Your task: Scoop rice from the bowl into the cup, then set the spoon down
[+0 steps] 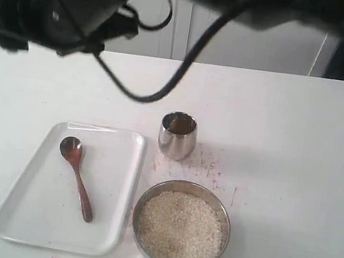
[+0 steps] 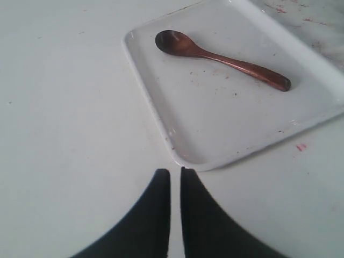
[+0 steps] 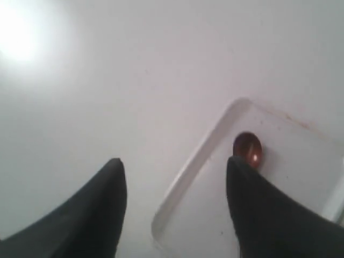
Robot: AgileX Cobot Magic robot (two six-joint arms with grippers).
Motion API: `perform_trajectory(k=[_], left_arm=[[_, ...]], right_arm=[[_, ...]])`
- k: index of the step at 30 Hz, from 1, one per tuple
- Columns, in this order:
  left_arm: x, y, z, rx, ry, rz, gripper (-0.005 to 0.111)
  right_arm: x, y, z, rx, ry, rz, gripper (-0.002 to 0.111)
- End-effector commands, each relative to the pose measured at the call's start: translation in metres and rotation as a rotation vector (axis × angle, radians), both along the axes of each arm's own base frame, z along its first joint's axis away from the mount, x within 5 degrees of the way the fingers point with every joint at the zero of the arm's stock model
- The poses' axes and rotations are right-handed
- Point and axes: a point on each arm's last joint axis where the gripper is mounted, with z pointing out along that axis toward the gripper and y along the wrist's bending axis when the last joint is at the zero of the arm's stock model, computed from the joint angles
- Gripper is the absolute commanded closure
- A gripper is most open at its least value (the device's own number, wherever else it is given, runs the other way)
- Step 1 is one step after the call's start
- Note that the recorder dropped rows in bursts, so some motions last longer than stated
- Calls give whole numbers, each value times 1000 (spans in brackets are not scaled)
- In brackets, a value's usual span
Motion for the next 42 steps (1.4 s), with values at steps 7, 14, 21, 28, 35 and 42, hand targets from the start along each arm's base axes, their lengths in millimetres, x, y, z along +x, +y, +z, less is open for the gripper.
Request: perform_trajectory(k=[7, 14, 21, 28, 35, 42], left_arm=[[0, 0, -2, -7, 7, -1, 92], [0, 0, -2, -7, 7, -1, 92], [0, 0, -2, -7, 7, -1, 92], [0, 0, -2, -7, 7, -1, 92], [0, 0, -2, -7, 7, -1, 92], [0, 0, -2, -7, 7, -1, 92]], right_arm=[[-70, -78, 130, 210, -339, 58, 87], [-112, -127, 172, 218, -490, 94, 108], [-147, -171, 195, 178, -601, 94, 108], [-183, -213, 208, 194, -643, 87, 108], [-216, -251, 210, 166, -679, 97, 108], [-250, -289, 203, 179, -686, 87, 108]])
